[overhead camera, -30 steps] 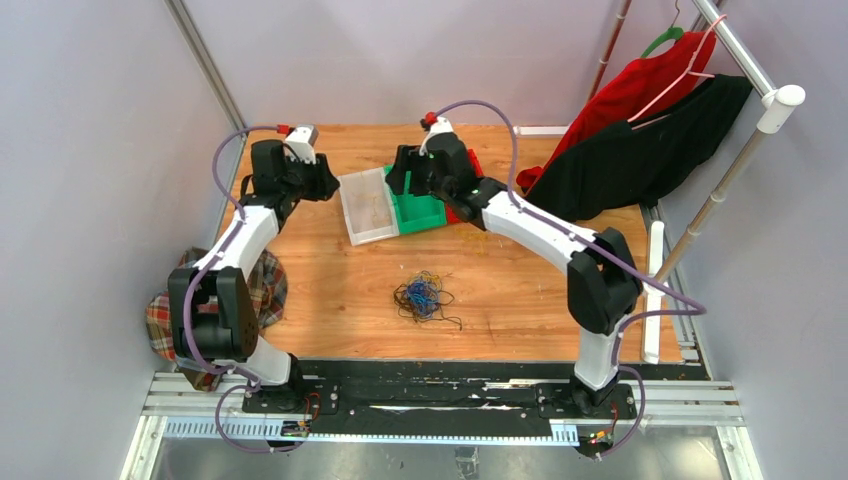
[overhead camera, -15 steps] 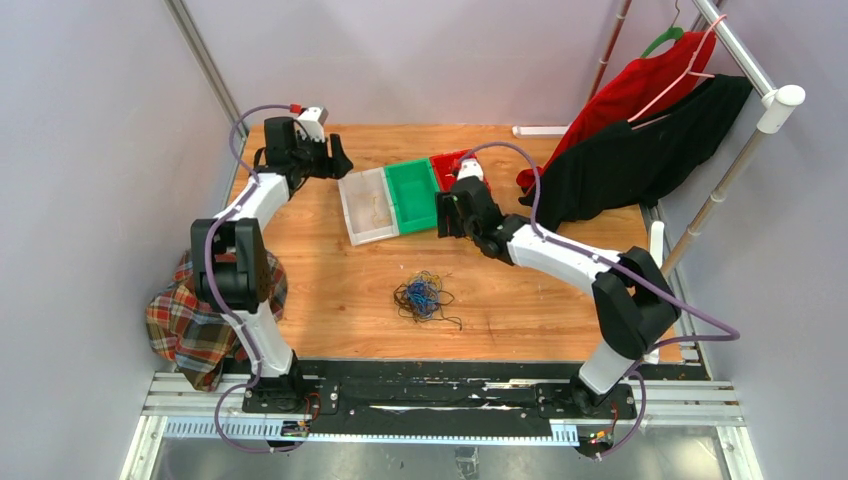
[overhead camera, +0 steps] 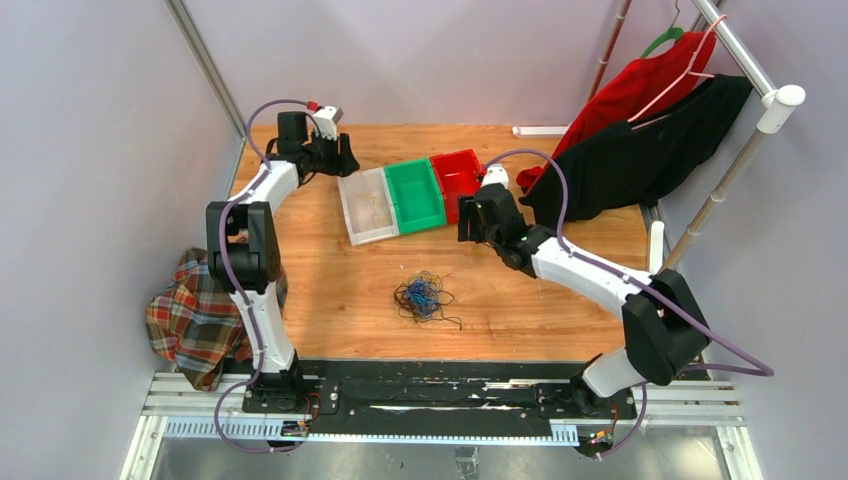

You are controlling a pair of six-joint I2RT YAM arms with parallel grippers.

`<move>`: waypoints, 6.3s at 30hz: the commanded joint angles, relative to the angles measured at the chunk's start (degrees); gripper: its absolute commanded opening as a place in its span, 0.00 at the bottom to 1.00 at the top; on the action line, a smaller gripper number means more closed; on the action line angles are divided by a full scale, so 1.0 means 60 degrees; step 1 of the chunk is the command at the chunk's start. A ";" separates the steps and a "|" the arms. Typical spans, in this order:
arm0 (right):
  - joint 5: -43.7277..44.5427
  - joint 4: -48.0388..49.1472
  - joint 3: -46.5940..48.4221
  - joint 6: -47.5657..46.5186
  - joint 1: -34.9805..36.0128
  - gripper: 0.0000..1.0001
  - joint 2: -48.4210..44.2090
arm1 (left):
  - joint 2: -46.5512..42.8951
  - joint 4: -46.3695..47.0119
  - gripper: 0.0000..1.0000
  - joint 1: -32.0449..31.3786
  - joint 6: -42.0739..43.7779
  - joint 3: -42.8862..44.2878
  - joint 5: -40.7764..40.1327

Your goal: Untangle the cables

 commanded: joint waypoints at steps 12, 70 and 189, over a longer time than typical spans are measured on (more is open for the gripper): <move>0.0026 0.0281 -0.0566 0.0195 -0.0312 0.52 -0.0849 | 0.0273 -0.0106 0.33 -0.0119 0.0447 0.0083 0.0146; -0.0972 0.1501 -0.0429 0.0189 -0.0955 0.01 0.1821 | -0.3454 -0.4803 0.98 -0.2250 0.2490 -0.0105 -0.1126; -0.3086 -0.0213 0.5707 -0.1141 0.1107 0.01 0.2523 | -0.6843 -0.3997 0.47 0.0271 0.2226 -0.4061 0.2947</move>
